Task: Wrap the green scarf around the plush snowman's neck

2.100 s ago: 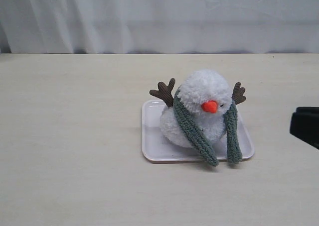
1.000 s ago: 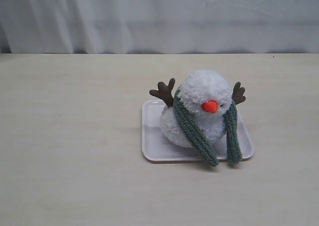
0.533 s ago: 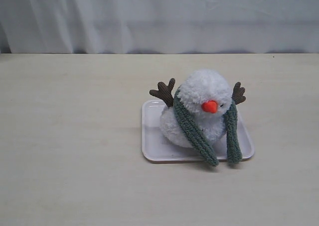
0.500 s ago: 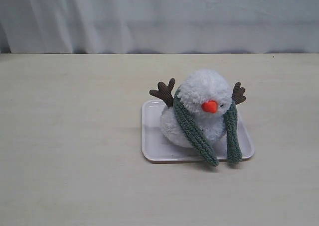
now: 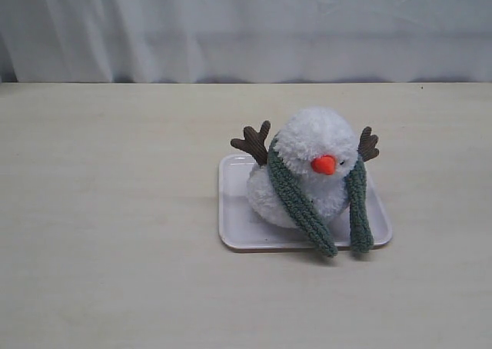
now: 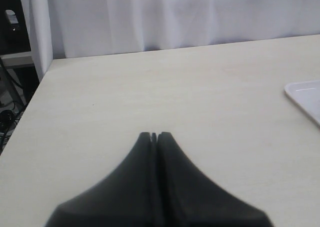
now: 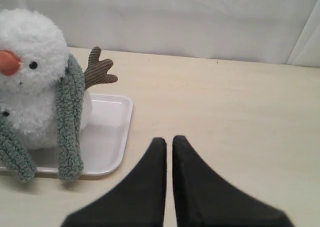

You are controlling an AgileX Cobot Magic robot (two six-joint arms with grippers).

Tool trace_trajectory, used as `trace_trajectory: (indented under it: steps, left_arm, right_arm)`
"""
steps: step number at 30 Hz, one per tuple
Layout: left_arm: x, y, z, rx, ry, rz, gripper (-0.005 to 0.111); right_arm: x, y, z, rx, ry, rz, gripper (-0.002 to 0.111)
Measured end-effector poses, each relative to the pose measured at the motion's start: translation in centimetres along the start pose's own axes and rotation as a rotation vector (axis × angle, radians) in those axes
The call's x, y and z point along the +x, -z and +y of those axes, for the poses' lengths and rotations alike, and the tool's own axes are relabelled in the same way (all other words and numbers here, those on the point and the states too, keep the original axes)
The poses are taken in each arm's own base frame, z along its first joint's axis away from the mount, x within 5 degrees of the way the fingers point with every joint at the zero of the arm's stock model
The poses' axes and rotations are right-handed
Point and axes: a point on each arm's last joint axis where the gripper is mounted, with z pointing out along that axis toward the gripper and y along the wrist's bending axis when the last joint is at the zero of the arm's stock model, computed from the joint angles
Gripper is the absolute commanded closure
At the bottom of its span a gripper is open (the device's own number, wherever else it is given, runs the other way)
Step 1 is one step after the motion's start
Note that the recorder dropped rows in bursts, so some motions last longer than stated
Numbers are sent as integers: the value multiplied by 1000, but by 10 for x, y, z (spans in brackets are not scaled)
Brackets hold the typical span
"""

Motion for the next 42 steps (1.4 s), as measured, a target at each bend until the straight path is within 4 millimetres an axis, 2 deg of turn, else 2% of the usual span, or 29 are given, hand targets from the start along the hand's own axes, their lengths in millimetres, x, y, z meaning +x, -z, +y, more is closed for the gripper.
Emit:
trace_trajectory:
  steps: [42]
  left_arm:
    - [0,0,0,0,0,0,107]
  right_arm:
    - [2,0,-2,42,-72,23,104]
